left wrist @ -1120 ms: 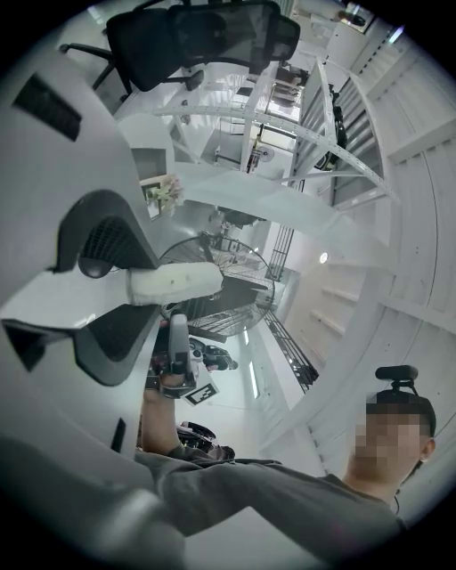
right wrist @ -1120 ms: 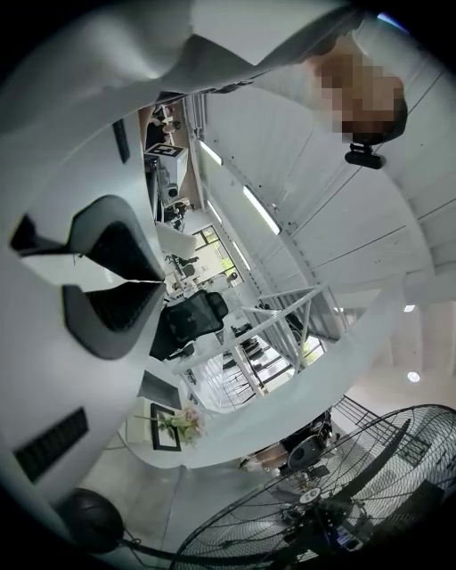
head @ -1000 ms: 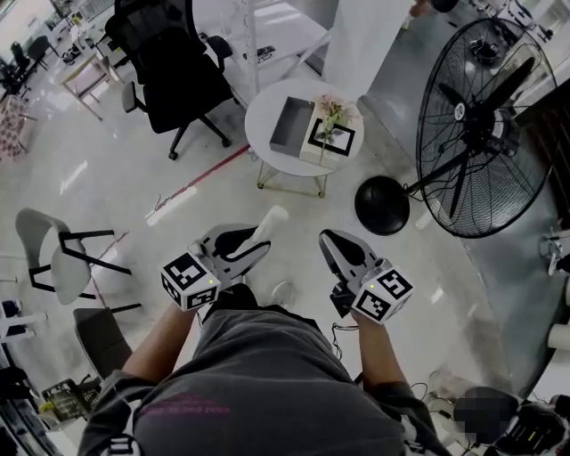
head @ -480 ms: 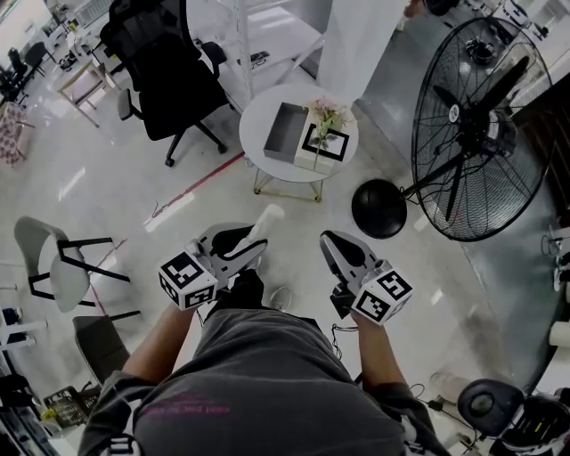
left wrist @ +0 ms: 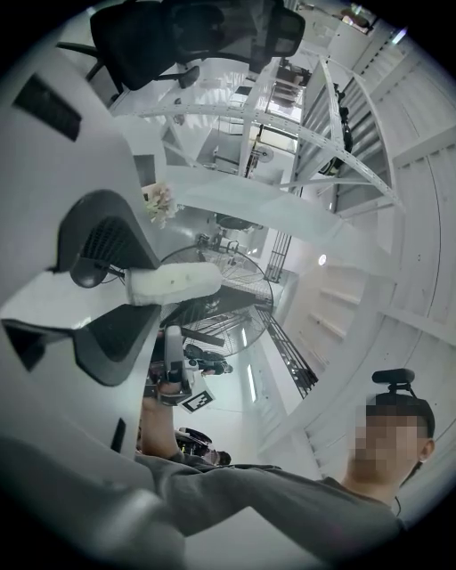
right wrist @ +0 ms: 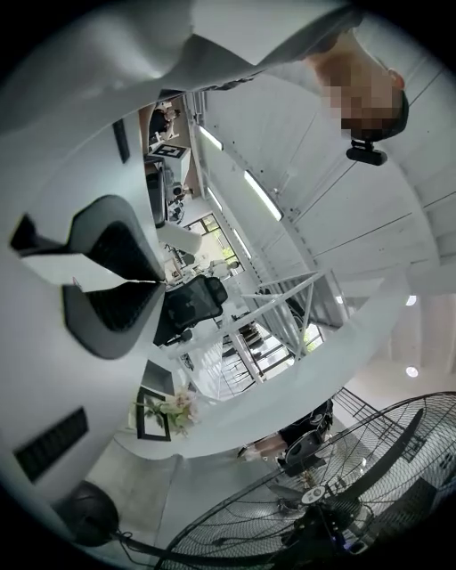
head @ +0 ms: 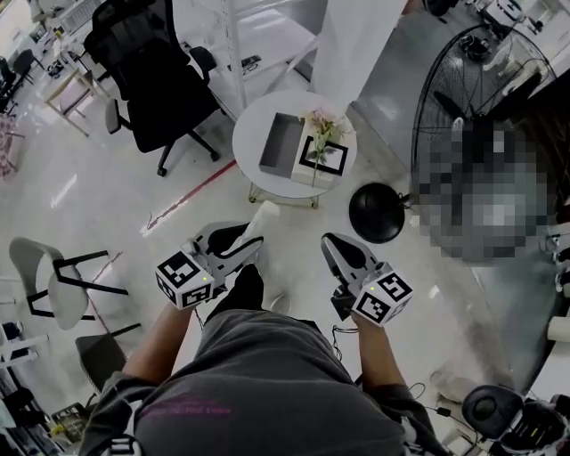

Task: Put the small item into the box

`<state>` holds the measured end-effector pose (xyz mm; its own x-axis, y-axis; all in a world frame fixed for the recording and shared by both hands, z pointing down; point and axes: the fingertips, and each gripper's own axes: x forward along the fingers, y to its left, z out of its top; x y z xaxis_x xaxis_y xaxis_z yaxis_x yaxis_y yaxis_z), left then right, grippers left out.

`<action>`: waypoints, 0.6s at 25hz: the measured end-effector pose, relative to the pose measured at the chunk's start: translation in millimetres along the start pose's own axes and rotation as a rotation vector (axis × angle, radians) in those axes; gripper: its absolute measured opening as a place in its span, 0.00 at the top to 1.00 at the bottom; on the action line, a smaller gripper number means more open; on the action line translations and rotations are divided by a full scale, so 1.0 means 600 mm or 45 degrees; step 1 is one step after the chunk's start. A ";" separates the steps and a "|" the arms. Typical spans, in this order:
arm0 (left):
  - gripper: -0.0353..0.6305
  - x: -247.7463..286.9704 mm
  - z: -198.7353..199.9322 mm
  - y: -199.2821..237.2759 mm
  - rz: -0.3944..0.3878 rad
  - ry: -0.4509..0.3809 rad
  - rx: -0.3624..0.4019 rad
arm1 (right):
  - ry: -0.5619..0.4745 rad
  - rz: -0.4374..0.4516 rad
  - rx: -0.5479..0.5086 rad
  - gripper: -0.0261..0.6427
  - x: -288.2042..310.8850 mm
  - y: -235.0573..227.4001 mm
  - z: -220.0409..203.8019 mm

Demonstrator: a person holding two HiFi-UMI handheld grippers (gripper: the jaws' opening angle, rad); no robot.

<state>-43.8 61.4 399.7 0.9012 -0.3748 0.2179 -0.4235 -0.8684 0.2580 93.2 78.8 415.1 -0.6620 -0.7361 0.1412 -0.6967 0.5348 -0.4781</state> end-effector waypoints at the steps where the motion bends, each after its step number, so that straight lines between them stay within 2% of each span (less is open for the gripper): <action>1: 0.75 0.004 0.001 0.017 -0.004 0.002 -0.004 | 0.002 -0.008 0.005 0.93 0.015 -0.007 0.003; 15: 0.75 0.058 0.044 0.265 -0.098 0.054 -0.069 | 0.049 -0.122 0.061 0.93 0.224 -0.104 0.063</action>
<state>-77.3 -98.3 423.6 0.9270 -0.2926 0.2347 -0.3586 -0.8748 0.3259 57.9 -69.2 431.0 -0.6038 -0.7659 0.2209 -0.7439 0.4418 -0.5015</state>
